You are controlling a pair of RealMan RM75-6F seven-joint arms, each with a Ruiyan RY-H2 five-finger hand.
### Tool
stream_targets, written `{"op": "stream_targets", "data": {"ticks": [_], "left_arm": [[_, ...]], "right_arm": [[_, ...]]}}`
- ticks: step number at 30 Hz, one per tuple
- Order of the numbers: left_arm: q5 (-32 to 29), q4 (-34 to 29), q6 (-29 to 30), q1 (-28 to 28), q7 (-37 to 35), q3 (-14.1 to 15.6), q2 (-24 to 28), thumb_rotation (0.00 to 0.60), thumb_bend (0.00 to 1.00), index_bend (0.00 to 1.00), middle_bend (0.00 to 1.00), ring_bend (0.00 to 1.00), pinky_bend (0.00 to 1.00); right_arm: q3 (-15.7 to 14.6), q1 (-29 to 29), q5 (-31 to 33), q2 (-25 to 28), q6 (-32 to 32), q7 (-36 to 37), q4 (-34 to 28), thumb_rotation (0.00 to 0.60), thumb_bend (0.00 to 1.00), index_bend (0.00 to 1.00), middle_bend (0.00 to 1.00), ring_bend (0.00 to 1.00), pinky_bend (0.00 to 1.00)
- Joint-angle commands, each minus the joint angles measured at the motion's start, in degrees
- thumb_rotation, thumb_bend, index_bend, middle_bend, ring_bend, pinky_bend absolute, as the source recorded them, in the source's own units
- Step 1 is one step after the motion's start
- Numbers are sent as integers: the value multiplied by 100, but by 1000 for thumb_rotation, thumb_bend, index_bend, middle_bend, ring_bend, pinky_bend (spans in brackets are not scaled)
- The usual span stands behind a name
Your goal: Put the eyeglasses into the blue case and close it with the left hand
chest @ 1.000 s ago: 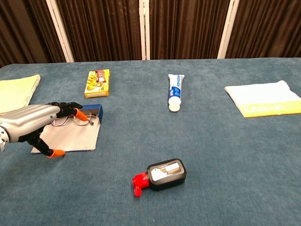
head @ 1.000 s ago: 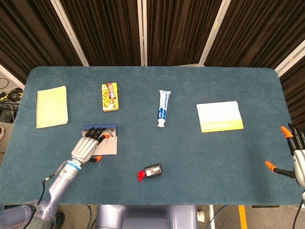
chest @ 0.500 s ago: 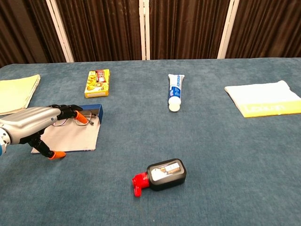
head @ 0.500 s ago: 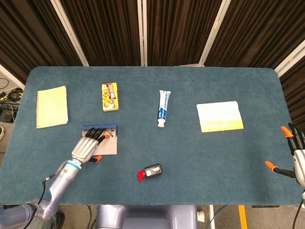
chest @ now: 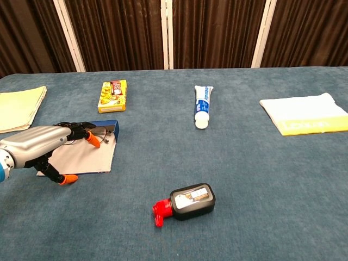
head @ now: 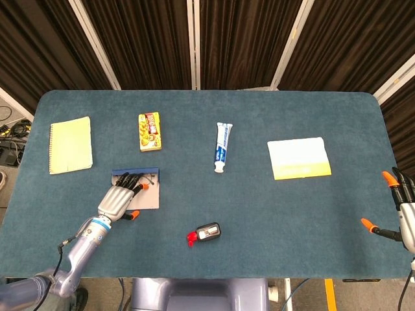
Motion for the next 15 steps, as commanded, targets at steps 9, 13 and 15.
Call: {"op": "stream_targets", "data": {"ticks": [9, 13, 15], "left_arm": [[-28, -57, -17, 8, 24, -34, 65, 600, 568, 273, 0, 0, 0], [-31, -97, -5, 10, 34, -52, 96, 600, 580, 285, 0, 0, 0], [-28, -115, -1, 13, 46, -52, 108, 600, 594, 291, 0, 0, 0]], "right_arm": [[-5, 3, -7, -5, -5, -6, -1, 600, 0, 0, 0, 0, 0], [-6, 5, -4, -4, -12, -8, 1, 600, 0, 0, 0, 0, 0], [-6, 6, -5, -3, -12, -5, 0, 600, 0, 0, 0, 0, 0]]}}
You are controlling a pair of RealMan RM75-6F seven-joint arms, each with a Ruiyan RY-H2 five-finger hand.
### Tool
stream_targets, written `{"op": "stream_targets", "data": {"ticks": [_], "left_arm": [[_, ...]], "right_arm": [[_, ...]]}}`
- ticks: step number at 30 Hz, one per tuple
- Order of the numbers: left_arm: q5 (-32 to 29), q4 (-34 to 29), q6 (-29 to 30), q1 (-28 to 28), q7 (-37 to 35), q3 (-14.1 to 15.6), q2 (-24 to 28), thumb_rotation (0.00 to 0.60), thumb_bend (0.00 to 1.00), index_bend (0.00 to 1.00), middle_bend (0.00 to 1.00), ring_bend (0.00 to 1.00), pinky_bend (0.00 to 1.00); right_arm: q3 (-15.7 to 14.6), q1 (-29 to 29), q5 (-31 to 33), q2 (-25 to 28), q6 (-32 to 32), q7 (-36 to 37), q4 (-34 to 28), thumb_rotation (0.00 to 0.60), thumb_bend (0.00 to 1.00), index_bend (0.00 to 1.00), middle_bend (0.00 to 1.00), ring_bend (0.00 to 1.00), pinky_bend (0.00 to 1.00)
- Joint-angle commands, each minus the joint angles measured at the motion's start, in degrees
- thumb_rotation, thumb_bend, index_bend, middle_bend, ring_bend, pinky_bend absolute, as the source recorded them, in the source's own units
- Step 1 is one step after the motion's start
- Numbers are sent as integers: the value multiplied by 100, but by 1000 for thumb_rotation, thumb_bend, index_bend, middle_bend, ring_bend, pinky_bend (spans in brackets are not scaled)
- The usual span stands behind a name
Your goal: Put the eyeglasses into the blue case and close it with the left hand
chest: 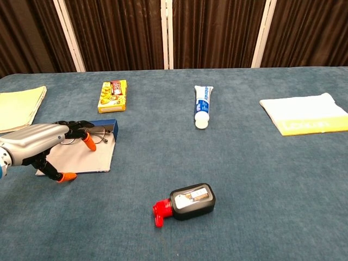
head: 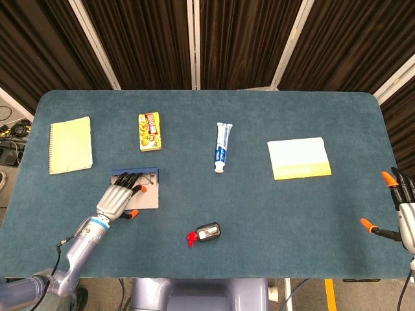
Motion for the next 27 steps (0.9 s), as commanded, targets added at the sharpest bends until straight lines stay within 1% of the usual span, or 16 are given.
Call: {"op": "stream_targets", "data": {"ticks": [1, 6, 13, 24, 27], "left_arm": [[3, -13, 5, 3, 11, 0, 10, 600, 603, 294, 0, 0, 0], [1, -31, 12, 14, 15, -4, 23, 600, 639, 297, 0, 0, 0], [-16, -56, 23, 6, 4, -50, 61, 600, 641, 305, 0, 0, 0], [-213, 98, -111, -202, -7, -362, 18, 600, 656, 347, 0, 0, 0], [-275, 125, -163, -226, -32, -393, 8, 600, 654, 349, 0, 0, 0]], "right_arm": [[1, 0, 1, 0, 1, 0, -1, 600, 0, 0, 0, 0, 0], [1, 1, 2, -1, -1, 0, 4, 600, 0, 0, 0, 0, 0], [0, 3, 6, -4, -8, -6, 10, 600, 0, 0, 0, 0, 0], [-9, 16, 14, -26, -39, -58, 10, 600, 0, 0, 0, 0, 0], [-4, 18, 36, -29, -52, -61, 18, 600, 0, 0, 0, 0, 0]]}}
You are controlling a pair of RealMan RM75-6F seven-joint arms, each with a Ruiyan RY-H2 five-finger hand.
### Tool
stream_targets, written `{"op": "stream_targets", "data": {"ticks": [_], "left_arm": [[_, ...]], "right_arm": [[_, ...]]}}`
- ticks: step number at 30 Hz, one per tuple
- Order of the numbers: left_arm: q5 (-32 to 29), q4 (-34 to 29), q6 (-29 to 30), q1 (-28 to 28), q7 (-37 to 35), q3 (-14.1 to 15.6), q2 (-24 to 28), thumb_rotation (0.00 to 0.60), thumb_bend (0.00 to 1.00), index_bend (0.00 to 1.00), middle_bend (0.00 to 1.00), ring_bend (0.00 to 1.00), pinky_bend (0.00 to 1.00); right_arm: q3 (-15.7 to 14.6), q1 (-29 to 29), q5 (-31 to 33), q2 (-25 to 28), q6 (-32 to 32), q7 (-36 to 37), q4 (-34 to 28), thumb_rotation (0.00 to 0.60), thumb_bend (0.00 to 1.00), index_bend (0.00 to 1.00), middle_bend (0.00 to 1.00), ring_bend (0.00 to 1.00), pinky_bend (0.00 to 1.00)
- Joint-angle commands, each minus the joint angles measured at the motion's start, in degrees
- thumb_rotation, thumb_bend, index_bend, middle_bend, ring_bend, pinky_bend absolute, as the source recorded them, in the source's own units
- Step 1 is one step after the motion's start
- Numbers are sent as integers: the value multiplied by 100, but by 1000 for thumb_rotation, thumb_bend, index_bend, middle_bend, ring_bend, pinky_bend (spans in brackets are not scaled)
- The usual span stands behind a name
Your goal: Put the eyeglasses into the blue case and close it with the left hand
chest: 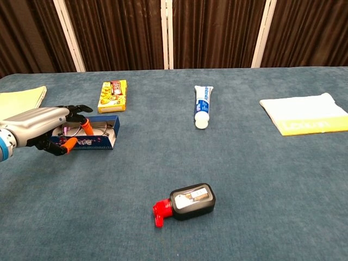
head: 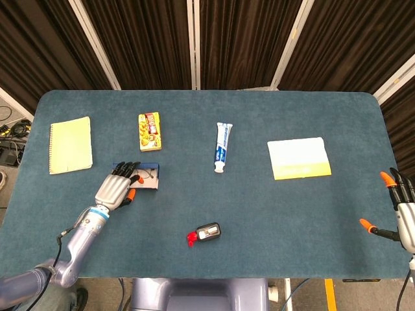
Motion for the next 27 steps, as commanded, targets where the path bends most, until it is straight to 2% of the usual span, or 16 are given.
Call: {"op": "stream_targets", "data": {"ticks": [1, 11, 16, 21, 27], "left_arm": [[-33, 28, -32, -14, -32, -14, -7, 600, 653, 351, 0, 0, 0], [-64, 41, -52, 27, -194, 20, 48, 600, 654, 428, 0, 0, 0], [-18, -7, -3, 66, -262, 62, 103, 600, 654, 515, 0, 0, 0], [175, -409, 292, 210, -273, 166, 386, 600, 649, 570, 0, 0, 0], [197, -1116, 508, 381, 80, 277, 865, 600, 647, 619, 0, 0, 0]], "right_arm": [[3, 4, 13, -5, -13, -4, 8, 600, 0, 0, 0, 0, 0], [-10, 25, 12, -27, -57, -47, 5, 600, 0, 0, 0, 0, 0], [-15, 21, -4, -24, -44, -44, -12, 600, 0, 0, 0, 0, 0], [-22, 6, -42, -11, 3, -37, -57, 600, 0, 0, 0, 0, 0], [-29, -9, -92, 20, 50, 26, -91, 600, 0, 0, 0, 0, 0]]}}
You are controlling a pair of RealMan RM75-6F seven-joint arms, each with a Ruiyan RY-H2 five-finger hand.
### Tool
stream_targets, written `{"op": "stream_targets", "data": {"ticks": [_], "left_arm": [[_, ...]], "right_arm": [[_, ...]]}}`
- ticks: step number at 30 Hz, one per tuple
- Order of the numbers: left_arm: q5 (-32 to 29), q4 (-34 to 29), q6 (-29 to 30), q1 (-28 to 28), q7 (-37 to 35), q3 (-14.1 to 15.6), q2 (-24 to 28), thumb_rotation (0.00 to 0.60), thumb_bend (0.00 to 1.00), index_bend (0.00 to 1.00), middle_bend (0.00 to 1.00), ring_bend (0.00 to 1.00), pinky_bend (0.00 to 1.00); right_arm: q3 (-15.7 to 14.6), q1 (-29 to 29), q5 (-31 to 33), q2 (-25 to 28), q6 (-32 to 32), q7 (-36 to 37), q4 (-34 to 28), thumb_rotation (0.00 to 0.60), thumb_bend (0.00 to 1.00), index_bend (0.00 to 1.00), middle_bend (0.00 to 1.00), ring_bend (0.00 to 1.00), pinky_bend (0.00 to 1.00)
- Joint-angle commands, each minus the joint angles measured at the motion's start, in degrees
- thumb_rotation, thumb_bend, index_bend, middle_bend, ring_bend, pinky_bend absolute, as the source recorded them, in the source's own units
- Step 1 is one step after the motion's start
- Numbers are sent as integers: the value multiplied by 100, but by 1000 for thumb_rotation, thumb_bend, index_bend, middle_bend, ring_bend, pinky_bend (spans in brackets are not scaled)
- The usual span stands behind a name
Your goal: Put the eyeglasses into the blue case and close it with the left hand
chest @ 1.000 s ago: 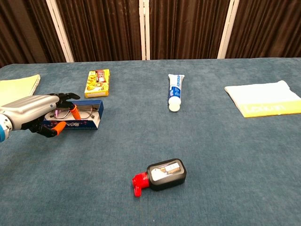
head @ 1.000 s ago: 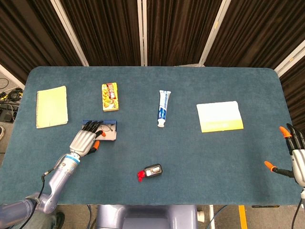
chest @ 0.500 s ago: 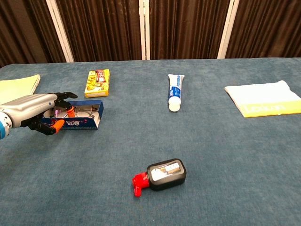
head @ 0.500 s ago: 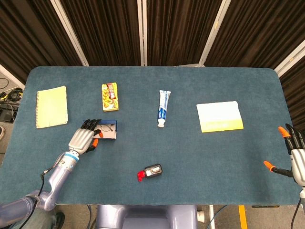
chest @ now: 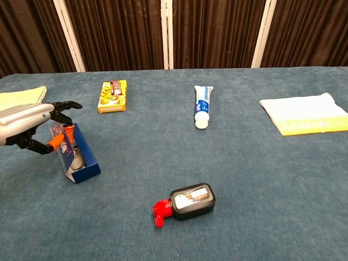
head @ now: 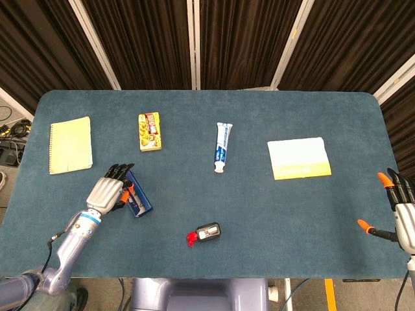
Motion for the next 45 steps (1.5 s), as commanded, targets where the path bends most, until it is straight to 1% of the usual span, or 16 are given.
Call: {"op": "stream_targets", "data": {"ticks": [1, 3, 5, 8, 11, 14, 20, 30, 32, 34, 36, 37, 38, 39, 40, 45], "left_arm": [[9, -405, 121, 119, 218, 85, 311, 600, 648, 621, 0, 0, 0], [-22, -634, 108, 163, 325, 141, 495, 600, 649, 627, 0, 0, 0], [-117, -1033, 64, 201, 572, 202, 795, 600, 651, 629, 0, 0, 0], [-335, -1463, 5, 227, 935, 235, 1090, 600, 653, 634, 0, 0, 0], [-478, -1693, -4, 221, 1129, 212, 1213, 600, 655, 635, 0, 0, 0], [-565, -1743, -55, 188, 1196, 186, 1203, 600, 653, 635, 0, 0, 0], [-685, -1649, -237, 75, 1250, 155, 1052, 600, 650, 635, 0, 0, 0], [-963, -1221, -453, -83, 1323, 86, 552, 600, 649, 614, 0, 0, 0], [-987, -1153, -428, -84, 1327, 76, 492, 600, 636, 572, 0, 0, 0], [-1015, -1096, -415, -86, 1307, 55, 456, 600, 584, 438, 0, 0, 0], [-1033, -1086, -425, -89, 1285, 47, 451, 600, 467, 177, 0, 0, 0], [-1051, -1085, -438, -93, 1253, 35, 453, 600, 418, 88, 0, 0, 0], [-1062, -1090, -445, -96, 1214, 21, 459, 600, 382, 31, 0, 0, 0], [-1056, -1092, -442, -98, 1178, 8, 469, 600, 354, 3, 0, 0, 0], [-1036, -1096, -426, -98, 1149, -1, 483, 600, 341, 0, 0, 0, 0], [-802, -1215, -223, -60, 867, -78, 614, 600, 334, 0, 0, 0, 0]], "right_arm": [[-3, -5, -18, 9, 17, 14, -10, 600, 0, 0, 0, 0, 0], [-4, -10, -38, 19, 37, 32, -24, 600, 0, 0, 0, 0, 0], [-10, -19, -61, 35, 60, 59, -37, 600, 0, 0, 0, 0, 0], [-12, -30, -84, 50, 90, 91, -51, 600, 0, 0, 0, 0, 0], [-14, -37, -98, 59, 108, 110, -59, 600, 0, 0, 0, 0, 0], [-12, -38, -101, 65, 114, 122, -64, 600, 0, 0, 0, 0, 0], [-13, -35, -102, 62, 110, 109, -58, 600, 0, 0, 0, 0, 0], [-14, -34, -82, 50, 96, 85, -38, 600, 0, 0, 0, 0, 0], [-11, -35, -72, 50, 95, 88, -31, 600, 0, 0, 0, 0, 0], [-9, -31, -56, 47, 78, 92, -26, 600, 0, 0, 0, 0, 0], [-9, -30, -53, 45, 73, 86, -24, 600, 0, 0, 0, 0, 0], [-11, -29, -52, 43, 69, 79, -26, 600, 0, 0, 0, 0, 0], [-13, -27, -56, 41, 66, 73, -29, 600, 0, 0, 0, 0, 0], [-15, -25, -61, 40, 66, 64, -33, 600, 0, 0, 0, 0, 0], [-17, -24, -65, 38, 66, 54, -34, 600, 0, 0, 0, 0, 0], [-17, -23, -59, 32, 61, 36, -37, 600, 0, 0, 0, 0, 0]]}}
